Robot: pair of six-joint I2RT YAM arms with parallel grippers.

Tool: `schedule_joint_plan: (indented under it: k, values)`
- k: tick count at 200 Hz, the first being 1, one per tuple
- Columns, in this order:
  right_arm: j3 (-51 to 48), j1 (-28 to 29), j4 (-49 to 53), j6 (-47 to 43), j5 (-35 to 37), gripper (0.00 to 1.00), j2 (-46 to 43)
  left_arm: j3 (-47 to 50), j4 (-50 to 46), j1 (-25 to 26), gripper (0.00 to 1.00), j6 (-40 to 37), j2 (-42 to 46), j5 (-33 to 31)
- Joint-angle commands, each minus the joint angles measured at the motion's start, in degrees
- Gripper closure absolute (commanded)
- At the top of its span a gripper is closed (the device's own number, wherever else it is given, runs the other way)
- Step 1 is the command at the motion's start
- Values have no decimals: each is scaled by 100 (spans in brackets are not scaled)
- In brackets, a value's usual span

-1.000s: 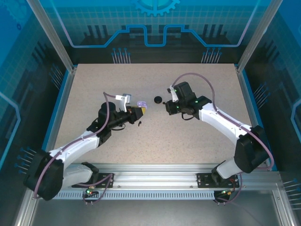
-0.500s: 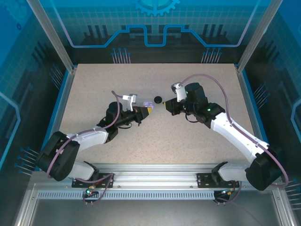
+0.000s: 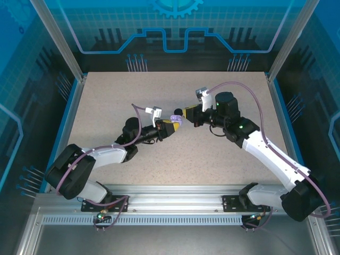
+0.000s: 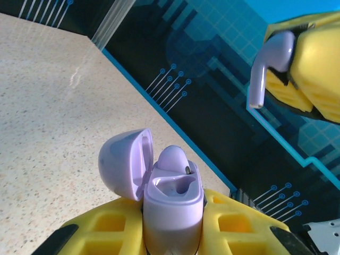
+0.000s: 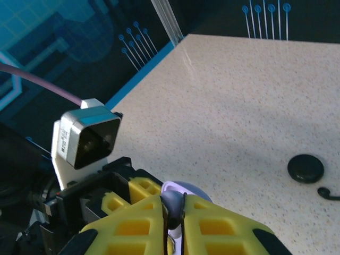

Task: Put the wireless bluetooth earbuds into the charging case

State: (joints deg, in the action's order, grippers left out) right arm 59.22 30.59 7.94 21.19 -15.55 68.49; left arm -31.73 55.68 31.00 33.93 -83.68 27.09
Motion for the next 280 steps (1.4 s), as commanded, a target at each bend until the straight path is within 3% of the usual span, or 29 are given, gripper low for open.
schedule_joint_plan:
  k: [1,95,280]
  values:
    - [-39,-20,-315,131,-197,87,-192,-124,520,87,91,-257,46,143]
    - [-3,277,-364,-26,-293,87,-367,-160,870,265,91,-447,338,50]
    - [142,586,-89,-345,-271,86,-277,-159,588,369,91,-596,834,-152]
